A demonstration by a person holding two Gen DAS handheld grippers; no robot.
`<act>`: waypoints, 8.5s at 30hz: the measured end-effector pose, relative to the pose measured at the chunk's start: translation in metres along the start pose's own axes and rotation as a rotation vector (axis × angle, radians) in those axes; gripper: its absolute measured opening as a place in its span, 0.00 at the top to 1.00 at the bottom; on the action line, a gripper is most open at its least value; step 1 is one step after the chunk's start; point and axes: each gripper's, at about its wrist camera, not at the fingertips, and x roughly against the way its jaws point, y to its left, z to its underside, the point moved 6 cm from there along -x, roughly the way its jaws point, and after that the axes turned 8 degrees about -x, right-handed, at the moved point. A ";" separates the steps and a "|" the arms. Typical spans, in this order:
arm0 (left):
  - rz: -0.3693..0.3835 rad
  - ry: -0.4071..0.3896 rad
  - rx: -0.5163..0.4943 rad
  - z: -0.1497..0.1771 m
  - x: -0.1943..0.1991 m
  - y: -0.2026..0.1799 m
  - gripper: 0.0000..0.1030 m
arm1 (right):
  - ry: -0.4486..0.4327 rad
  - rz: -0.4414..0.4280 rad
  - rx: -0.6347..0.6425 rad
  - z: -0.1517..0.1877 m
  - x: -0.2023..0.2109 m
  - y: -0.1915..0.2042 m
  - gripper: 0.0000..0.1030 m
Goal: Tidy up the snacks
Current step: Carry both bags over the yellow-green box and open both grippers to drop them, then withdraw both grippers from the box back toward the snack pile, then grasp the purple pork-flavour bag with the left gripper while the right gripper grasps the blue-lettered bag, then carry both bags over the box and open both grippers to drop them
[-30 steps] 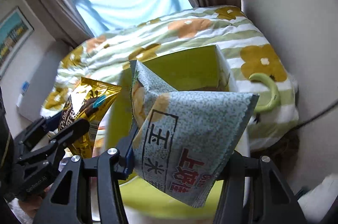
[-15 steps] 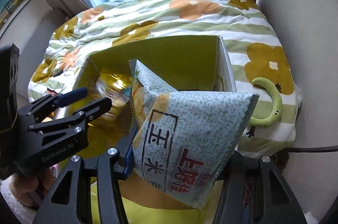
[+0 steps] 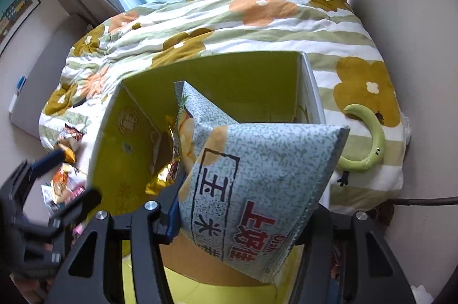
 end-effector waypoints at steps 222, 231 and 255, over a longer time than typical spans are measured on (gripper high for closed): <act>0.055 -0.019 -0.142 0.073 0.058 -0.025 0.01 | -0.197 -0.235 -0.239 0.091 0.105 0.005 0.45; 0.027 -0.002 -0.112 0.068 0.052 -0.003 0.01 | -0.144 -0.193 -0.263 0.069 0.062 0.008 0.36; -0.011 -0.063 -0.094 0.079 0.092 -0.020 0.01 | -0.211 -0.127 -0.134 0.111 0.115 0.003 0.01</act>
